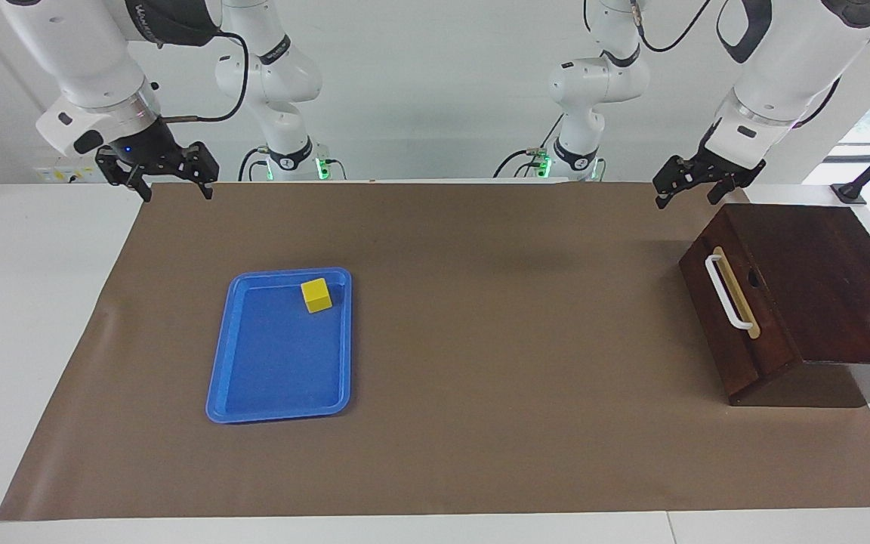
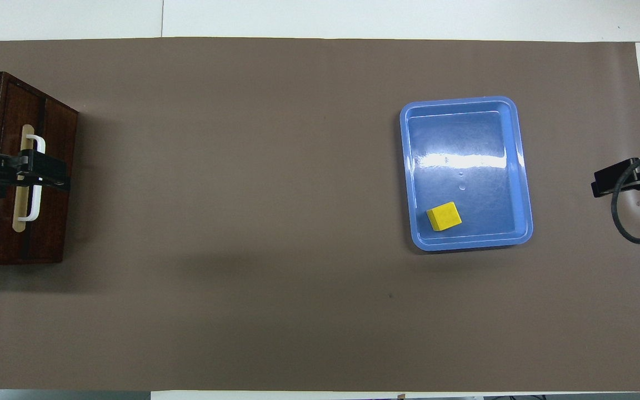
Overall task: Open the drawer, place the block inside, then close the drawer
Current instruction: 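Pull the wooden drawer open by its white handle with the left gripper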
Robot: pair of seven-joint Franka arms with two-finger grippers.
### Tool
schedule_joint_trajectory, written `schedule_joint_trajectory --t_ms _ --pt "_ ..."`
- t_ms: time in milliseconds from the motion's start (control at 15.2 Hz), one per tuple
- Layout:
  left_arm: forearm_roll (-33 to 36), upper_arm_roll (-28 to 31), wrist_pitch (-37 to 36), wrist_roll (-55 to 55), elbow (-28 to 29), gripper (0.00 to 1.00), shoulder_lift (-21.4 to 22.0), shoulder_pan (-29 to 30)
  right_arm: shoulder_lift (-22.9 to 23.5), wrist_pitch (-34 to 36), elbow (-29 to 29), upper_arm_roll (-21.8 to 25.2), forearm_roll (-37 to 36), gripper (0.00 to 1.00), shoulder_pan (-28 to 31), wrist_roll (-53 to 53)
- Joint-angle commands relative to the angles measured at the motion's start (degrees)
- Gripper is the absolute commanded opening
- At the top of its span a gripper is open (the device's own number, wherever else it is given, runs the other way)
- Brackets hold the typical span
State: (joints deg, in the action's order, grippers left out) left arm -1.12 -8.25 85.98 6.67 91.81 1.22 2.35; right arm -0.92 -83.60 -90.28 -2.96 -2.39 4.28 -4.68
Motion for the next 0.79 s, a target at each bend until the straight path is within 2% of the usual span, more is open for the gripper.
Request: schedule_joint_trajectory --t_ms 0,263,395,592,724 --pt "-0.7 0.3 0.9 -0.7 0.9 1.0 1.1 -0.2 -0.1 -0.6 0.2 0.0 1.2 1.0 0.4 -1.5" --pt "-0.7 0.3 0.9 -0.5 0.9 1.0 1.1 -0.3 -0.1 -0.5 0.2 0.0 1.1 1.0 0.4 -1.6" --pt "-0.7 0.3 2.2 -0.2 2.8 1.0 1.8 -0.3 -0.1 -0.6 0.2 0.0 1.2 1.0 0.3 -1.6" --pt "0.8 0.3 17.5 -1.0 14.1 1.0 4.7 -0.3 -0.1 -0.5 0.2 0.0 1.7 1.0 0.5 -1.2" --pt "6.6 0.3 24.6 -1.1 18.6 1.0 3.9 -0.3 -0.1 -0.6 0.2 0.2 4.0 1.0 1.1 -0.9"
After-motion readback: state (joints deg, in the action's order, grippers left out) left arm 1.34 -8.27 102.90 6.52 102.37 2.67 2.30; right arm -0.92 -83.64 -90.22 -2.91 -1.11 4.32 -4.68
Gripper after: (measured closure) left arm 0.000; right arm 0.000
